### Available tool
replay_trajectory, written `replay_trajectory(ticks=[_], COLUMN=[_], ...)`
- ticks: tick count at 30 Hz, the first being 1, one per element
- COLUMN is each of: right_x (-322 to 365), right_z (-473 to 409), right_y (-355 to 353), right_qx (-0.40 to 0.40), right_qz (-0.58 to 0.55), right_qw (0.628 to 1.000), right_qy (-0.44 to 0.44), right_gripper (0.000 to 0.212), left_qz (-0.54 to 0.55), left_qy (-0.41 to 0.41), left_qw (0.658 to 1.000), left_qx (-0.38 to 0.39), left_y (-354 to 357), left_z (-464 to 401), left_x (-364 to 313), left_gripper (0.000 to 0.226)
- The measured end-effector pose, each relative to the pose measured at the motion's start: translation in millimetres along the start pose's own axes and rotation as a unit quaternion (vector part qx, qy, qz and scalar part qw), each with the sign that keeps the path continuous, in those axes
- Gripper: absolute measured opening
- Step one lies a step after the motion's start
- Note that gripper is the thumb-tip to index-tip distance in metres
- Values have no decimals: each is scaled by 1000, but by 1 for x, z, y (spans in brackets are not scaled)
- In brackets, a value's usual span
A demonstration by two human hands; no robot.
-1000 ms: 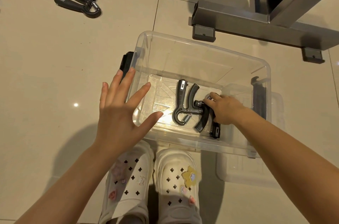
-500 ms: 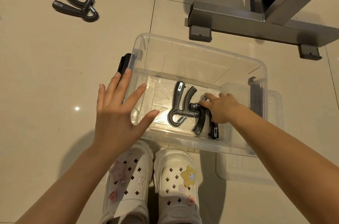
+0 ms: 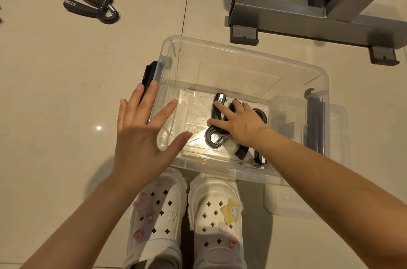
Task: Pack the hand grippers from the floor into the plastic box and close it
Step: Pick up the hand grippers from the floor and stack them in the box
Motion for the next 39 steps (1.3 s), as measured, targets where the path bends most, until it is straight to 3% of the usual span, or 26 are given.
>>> replay_trajectory(ticks=[8, 11, 14, 17, 21, 28, 33, 36, 39], right_x=[-5, -28, -56, -63, -67, -67, -66, -58, -30], right_z=[4, 17, 38, 47, 45, 60, 75, 78, 57], right_y=[1, -3, 12, 28, 27, 25, 15, 2, -14], right_qx=[0, 16, 77, 123, 113, 120, 90, 71, 36], right_qz=[-53, -142, -79, 6, -8, 5, -22, -61, -67], right_qw=[999, 985, 980, 981, 982, 985, 989, 990, 996], right_qy=[5, 93, 165, 152, 150, 125, 118, 107, 36], right_gripper=[71, 82, 79, 73, 66, 71, 70, 72, 70], left_qz=[-15, -13, -18, -15, -24, -12, -21, -33, -41], left_qy=[-1, -2, 0, 2, 4, 19, 48, 20, 9], left_qw=[1000, 1000, 1000, 1000, 1000, 1000, 999, 999, 998], left_qx=[1, 0, -1, 2, 3, -10, -13, 22, 38], left_y=[-1, 0, 0, 2, 4, 8, 8, 9, 8], left_z=[0, 0, 0, 1, 4, 7, 9, 7, 7], left_x=[0, 1, 1, -2, -7, -14, -17, -14, -14], left_gripper=[68, 68, 67, 68, 69, 69, 69, 73, 76])
Point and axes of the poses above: each hand's wrist, its own z-axis away from the middle knuckle, its own y-axis out of the palm, x = y × z, the point moved 7 cm from there along -z, towards the middle knuckle, and after that the axes turned 8 degrees about -x, right-handed, at the moved point
